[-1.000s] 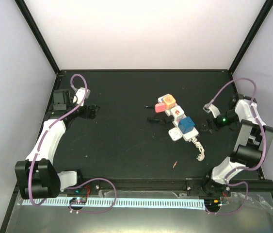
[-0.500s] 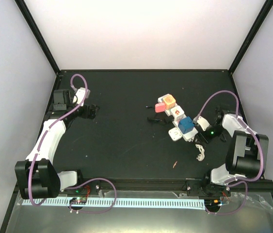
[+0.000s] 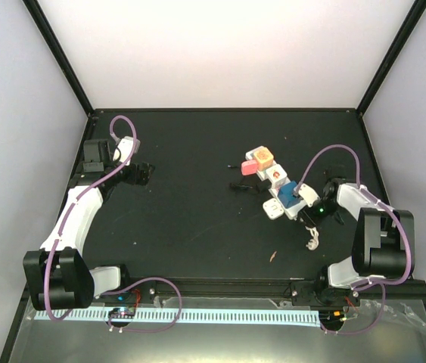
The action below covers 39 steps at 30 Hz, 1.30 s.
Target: Pull the plug off the socket
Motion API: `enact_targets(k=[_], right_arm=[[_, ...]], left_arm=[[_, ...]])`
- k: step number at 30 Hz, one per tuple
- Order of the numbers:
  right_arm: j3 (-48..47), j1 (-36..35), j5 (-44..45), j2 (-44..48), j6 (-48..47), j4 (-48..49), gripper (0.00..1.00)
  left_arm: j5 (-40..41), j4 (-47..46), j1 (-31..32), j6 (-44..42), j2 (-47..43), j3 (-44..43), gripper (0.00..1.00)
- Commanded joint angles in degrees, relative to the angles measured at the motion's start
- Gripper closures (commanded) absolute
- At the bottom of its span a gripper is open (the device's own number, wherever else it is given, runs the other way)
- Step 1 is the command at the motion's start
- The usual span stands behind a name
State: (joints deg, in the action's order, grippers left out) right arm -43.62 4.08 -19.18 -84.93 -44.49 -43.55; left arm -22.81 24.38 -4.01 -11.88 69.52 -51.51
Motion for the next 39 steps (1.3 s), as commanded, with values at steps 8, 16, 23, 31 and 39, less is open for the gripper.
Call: enact_targets(k=[8, 16, 23, 31, 39], right_arm=[[0.08, -5.58, 1.87, 0.26, 5.09, 11.5, 0.55], [-1.42, -11.27, 3.37, -1.91, 8.02, 15.7, 0.57], [-1.94, -18.38, 6.4, -4.8, 9.08, 18.26, 0.62], [-1.93, -25.8, 8.01, -5.61, 11.09, 20.27, 0.65], [-0.33, -33.78, 10.07, -5.41, 11.33, 22.03, 0.68]], left_arm=[[1.48, 0.25, 0.35, 1.07, -0.16, -2.28, 0.01], [2.0, 0.41, 0.32, 1.03, -0.78, -2.2, 0.01], [2.13, 0.62, 0.34, 0.92, -0.75, -2.28, 0.01], [2.91, 0.68, 0.32, 0.72, -0.57, -2.25, 0.01], [3.05, 1.0, 0.31, 0.3, -0.25, -2.37, 0.01]])
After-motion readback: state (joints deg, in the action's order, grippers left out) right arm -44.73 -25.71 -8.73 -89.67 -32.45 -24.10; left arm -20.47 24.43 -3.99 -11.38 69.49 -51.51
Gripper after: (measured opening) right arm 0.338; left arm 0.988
